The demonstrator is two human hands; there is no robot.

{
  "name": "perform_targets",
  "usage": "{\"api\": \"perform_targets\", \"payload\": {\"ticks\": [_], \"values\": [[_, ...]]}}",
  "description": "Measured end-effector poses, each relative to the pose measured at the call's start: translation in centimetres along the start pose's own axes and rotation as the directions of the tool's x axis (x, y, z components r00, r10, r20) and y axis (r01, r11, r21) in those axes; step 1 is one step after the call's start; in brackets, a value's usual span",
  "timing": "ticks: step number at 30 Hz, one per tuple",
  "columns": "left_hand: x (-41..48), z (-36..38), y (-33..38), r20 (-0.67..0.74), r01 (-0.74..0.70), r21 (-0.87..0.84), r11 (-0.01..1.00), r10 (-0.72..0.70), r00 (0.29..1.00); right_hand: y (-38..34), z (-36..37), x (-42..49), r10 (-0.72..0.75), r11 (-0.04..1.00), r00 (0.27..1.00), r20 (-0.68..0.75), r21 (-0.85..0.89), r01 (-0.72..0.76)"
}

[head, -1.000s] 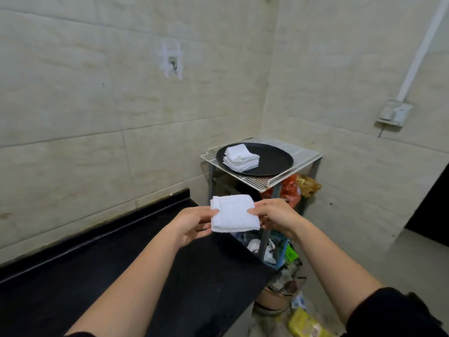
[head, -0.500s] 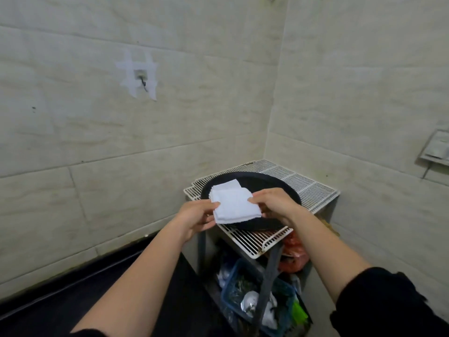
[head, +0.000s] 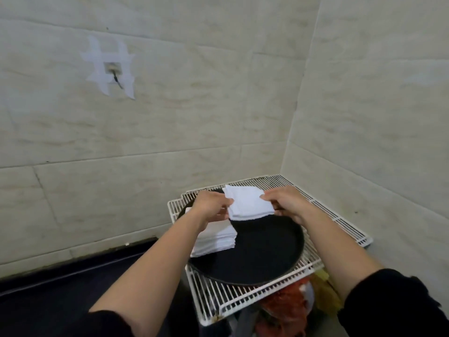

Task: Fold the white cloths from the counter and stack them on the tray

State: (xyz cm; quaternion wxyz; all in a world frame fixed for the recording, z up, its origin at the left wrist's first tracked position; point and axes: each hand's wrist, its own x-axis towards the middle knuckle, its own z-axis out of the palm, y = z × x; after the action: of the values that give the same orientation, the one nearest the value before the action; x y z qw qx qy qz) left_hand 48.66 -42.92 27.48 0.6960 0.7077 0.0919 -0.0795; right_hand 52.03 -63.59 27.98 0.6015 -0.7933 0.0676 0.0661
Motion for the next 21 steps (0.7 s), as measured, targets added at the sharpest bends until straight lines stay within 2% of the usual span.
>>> {"api": "perform_targets", "payload": {"ticks": [3,5,8,11,14,17,21], "values": [[2.0,2.6,-0.4,-0.067,0.009,0.123,0.992,-0.001,0.998,1.7,-1.8,2.3,0.036,0.999,0.999,0.017,-0.017,-0.035],[3.5,3.9,-1.0,-0.134,-0.004,0.304,0.953,0.047,0.99,2.9,-2.4,3.7,0.061,0.998,0.998,0.03,-0.036,-0.06],[4.7,5.6,-1.6,-0.179,-0.012,0.606,0.795,0.151,0.972,4.7,-2.6,5.3,0.09,0.991,0.992,0.084,-0.111,-0.08],[5.2,6.4,-2.1,-0.137,0.002,0.822,0.57,0.194,0.971,5.7,-2.4,5.9,0.096,0.976,0.986,0.135,-0.208,-0.066],[5.2,7.0,-2.3,-0.084,-0.005,0.919,0.394,0.21,0.974,6.4,-2.4,6.4,0.087,0.958,0.981,0.174,-0.286,-0.035],[5.0,7.3,-2.4,-0.05,-0.001,0.965,0.262,0.188,0.981,6.4,-2.4,6.6,0.083,0.934,0.974,0.209,-0.356,-0.003],[4.3,7.5,-2.7,-0.043,0.009,0.985,0.172,0.196,0.98,6.1,-2.2,6.2,0.081,0.911,0.97,0.231,-0.412,0.022]]}}
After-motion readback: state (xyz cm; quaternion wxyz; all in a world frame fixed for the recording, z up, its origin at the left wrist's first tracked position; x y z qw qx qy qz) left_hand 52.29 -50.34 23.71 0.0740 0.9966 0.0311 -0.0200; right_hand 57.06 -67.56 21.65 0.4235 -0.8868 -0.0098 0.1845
